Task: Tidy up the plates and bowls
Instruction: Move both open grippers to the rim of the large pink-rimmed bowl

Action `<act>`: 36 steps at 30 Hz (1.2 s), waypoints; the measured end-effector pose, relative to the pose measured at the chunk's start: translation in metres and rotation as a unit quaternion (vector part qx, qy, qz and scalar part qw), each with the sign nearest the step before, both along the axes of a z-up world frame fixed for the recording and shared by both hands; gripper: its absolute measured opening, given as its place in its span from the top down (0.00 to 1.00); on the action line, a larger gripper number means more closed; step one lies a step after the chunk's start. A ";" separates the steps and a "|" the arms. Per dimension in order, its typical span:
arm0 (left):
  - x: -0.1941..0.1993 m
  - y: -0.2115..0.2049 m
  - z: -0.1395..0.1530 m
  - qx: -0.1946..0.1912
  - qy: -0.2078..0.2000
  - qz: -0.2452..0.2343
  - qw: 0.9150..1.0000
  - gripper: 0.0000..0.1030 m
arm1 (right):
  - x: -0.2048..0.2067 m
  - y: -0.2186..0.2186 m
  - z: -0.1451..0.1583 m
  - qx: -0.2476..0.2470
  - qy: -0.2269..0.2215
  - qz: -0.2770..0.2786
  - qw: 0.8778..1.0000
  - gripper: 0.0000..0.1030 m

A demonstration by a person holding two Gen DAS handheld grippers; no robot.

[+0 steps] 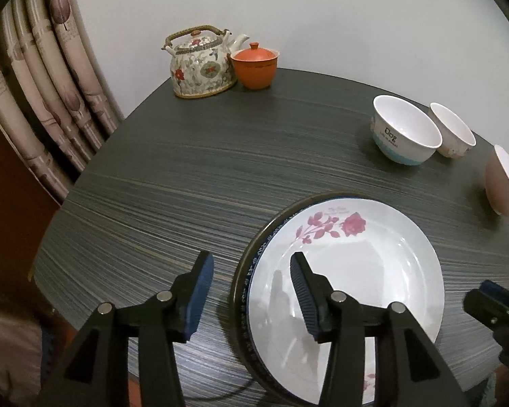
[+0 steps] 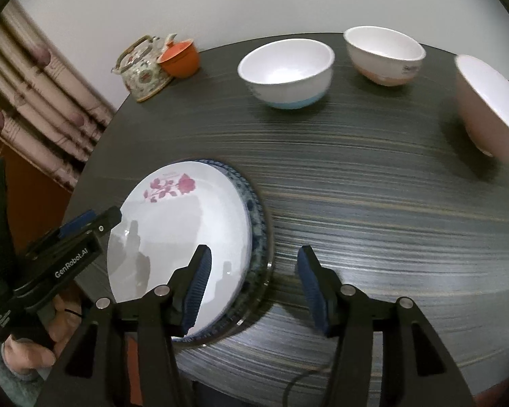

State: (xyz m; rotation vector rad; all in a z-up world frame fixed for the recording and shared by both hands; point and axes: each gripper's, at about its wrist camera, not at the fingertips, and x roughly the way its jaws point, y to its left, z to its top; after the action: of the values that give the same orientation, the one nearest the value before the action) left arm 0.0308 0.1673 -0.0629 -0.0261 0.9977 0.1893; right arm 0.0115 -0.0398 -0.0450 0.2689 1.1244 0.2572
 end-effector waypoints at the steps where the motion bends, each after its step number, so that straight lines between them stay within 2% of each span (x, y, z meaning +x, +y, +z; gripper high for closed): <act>1: 0.000 -0.001 0.000 0.003 -0.001 0.000 1.000 0.51 | -0.003 -0.003 0.000 0.000 0.001 -0.004 1.000 0.51; 10: -0.001 -0.009 0.000 0.028 -0.001 -0.002 1.000 0.50 | -0.019 -0.028 0.009 -0.016 -0.007 -0.022 1.000 0.50; 17: 0.001 -0.009 -0.007 0.026 0.015 0.006 1.000 0.50 | -0.026 -0.058 0.014 -0.012 -0.004 -0.049 0.999 0.49; 25: -0.003 -0.020 0.010 -0.004 0.037 0.008 0.999 0.50 | -0.030 -0.097 0.017 0.004 -0.002 -0.082 0.997 0.49; 27: -0.004 -0.033 0.019 -0.031 0.037 -0.007 0.999 0.50 | -0.030 -0.111 0.013 0.009 0.004 -0.093 0.996 0.49; 31: 0.007 -0.074 0.032 -0.092 0.051 -0.052 0.993 0.49 | -0.031 -0.140 0.005 0.024 0.015 -0.122 0.992 0.49; 36: 0.027 -0.135 0.044 -0.104 0.051 -0.101 0.988 0.49 | -0.034 -0.179 0.008 0.040 0.010 -0.148 0.988 0.49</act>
State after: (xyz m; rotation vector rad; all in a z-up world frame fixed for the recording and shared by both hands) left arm 0.0581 0.0326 -0.0186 -0.1058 1.1128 -0.1014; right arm -0.0227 -0.2189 -0.0366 0.5060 1.0790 0.0362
